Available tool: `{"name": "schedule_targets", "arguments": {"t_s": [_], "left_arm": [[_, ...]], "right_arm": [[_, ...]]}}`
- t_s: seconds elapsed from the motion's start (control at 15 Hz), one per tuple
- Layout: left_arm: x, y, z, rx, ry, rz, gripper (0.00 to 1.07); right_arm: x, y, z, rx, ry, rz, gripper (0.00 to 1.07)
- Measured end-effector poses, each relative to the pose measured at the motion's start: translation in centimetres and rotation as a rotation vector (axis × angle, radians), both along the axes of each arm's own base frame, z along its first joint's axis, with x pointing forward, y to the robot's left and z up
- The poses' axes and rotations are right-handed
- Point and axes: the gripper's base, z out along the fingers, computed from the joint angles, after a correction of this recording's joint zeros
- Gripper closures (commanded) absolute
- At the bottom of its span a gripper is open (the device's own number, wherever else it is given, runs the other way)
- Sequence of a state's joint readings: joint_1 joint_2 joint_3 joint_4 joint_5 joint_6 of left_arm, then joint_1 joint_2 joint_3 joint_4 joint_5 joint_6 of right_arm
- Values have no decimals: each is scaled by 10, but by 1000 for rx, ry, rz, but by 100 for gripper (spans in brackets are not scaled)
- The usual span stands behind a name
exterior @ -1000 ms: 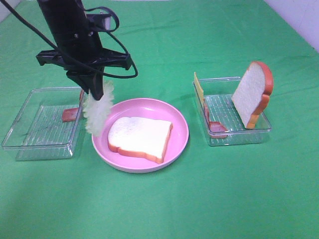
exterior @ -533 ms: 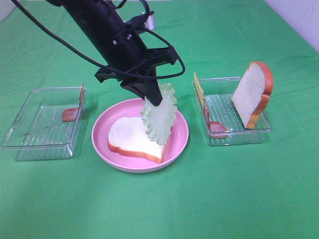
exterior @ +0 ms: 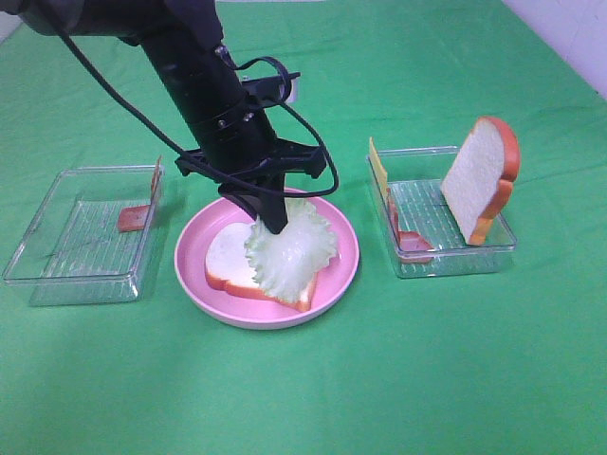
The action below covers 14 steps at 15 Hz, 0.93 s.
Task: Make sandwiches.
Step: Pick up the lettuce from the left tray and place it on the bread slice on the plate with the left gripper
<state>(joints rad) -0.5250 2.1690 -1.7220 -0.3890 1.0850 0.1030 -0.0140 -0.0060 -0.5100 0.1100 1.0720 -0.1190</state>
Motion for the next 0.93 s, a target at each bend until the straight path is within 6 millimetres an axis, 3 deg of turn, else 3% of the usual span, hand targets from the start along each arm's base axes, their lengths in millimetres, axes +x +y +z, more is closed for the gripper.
{"name": "schedule_targets", "arguments": {"t_s": [0.47, 0.67, 0.8, 0.87, 0.93], "left_arm": [[8, 9, -5, 106, -67, 48, 107], [9, 9, -5, 108, -76, 47, 84], [10, 9, -5, 108, -89, 48, 59], [11, 9, -5, 105, -103, 51, 40], [11, 9, -5, 105, -104, 51, 32]], "right_arm": [[0, 0, 0, 0, 0, 0, 38], [0, 0, 0, 0, 0, 0, 38], [0, 0, 0, 0, 0, 0, 38], [0, 0, 0, 0, 0, 0, 38], [0, 0, 0, 0, 0, 0, 38]]}}
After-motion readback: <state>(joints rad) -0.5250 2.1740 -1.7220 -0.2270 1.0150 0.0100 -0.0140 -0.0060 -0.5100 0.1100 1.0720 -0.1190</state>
